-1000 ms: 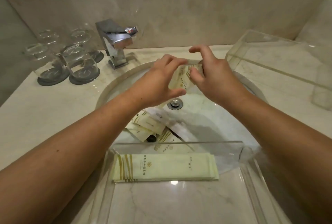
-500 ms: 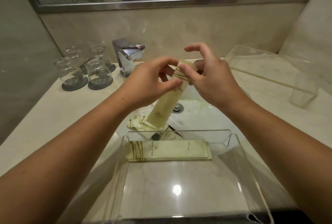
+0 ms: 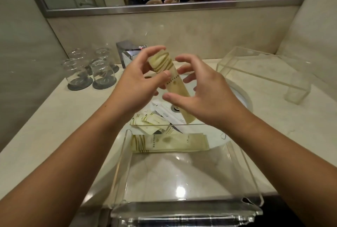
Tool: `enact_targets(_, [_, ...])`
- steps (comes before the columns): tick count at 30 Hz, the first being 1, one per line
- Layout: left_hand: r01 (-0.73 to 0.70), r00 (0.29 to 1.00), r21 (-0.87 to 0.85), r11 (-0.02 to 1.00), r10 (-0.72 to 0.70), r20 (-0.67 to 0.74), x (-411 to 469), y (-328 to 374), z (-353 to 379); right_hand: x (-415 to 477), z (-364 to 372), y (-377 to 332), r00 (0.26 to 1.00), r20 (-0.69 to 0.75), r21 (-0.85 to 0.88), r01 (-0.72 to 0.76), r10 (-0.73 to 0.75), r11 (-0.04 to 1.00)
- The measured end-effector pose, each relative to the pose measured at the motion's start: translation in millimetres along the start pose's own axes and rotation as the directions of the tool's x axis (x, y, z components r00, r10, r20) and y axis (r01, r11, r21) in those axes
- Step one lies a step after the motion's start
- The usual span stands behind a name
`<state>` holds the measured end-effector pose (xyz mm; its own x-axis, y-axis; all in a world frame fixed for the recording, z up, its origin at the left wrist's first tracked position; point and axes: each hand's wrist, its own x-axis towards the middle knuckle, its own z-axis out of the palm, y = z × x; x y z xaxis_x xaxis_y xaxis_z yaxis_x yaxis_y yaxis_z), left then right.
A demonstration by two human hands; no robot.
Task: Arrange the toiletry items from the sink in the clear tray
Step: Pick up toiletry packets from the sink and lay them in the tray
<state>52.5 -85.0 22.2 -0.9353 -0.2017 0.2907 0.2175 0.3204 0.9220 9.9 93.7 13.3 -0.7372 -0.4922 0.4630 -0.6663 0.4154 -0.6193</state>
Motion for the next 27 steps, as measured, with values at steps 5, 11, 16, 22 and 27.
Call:
enact_targets(5, [0.095, 0.995, -0.153, 0.984, -0.097, -0.009, -17, -1, -6, -15, 7, 1, 0.997, 0.025, -0.086, 0.075, -0.073, 0.993])
enact_targets(11, [0.152, 0.985, 0.025, 0.988, -0.154, 0.073, -46, -16, -23, -29, 12, 8, 0.986, 0.142, -0.147, 0.105, -0.084, 0.984])
enact_targets(16, [0.065, 0.966, 0.486, 0.871, -0.177, 0.188, -59, -32, -54, -40, 12, 10, 0.930, 0.356, -0.193, 0.169, -0.091, 0.967])
enact_targets(22, [-0.121, 0.923, 0.653, 0.748, -0.157, 0.351, -74, -42, -72, -54, 24, 15, 0.883, 0.463, -0.221, 0.203, -0.081, 0.954])
enact_targets(27, [-0.204, 0.897, 0.686, 0.699, -0.146, 0.416, -81, -54, -63, -58, 37, 17, 0.880, 0.460, -0.225, 0.242, -0.116, 0.944])
